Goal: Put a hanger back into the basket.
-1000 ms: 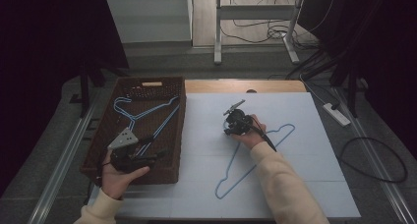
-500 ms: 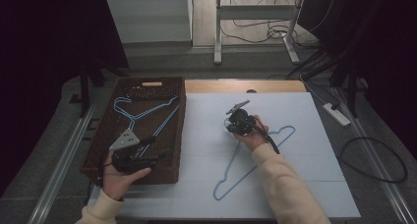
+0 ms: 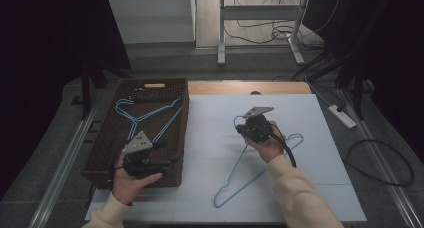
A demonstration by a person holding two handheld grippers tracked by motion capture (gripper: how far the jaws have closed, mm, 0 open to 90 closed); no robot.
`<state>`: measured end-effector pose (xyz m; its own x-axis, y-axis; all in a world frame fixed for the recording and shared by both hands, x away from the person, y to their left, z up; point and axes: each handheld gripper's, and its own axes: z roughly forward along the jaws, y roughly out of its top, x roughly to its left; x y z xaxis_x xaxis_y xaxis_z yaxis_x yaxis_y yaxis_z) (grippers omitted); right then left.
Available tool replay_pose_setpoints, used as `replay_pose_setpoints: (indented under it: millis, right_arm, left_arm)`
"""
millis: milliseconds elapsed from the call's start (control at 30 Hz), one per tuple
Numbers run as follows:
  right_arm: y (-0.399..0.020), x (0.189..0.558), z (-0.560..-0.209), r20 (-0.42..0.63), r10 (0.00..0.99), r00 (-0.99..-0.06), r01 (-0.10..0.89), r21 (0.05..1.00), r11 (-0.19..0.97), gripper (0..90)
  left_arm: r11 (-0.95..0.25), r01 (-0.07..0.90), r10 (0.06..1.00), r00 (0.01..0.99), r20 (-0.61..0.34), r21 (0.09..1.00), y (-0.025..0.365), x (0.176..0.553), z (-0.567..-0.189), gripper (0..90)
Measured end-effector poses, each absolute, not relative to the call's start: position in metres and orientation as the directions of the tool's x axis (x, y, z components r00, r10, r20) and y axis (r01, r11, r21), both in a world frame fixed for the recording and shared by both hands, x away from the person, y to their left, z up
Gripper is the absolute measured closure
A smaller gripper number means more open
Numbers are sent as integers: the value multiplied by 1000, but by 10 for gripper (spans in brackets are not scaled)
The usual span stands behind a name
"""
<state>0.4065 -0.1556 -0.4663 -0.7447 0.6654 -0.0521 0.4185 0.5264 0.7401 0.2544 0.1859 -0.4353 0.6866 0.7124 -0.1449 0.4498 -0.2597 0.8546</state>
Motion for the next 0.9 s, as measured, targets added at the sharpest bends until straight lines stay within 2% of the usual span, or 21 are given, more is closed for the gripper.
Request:
replay_pose_setpoints:
  millis: [400,900]
  right_arm:
    - [-161,382,-450,-55,660,-750,364,798,481,874]
    - [-165,369,-442,-52,656,-753,336,827,451,875]
  left_arm:
    - [-305,462,674,723,-155,833,150,262,-438,290]
    - [-349,477,629,757,-175,807,114,268,-446,296]
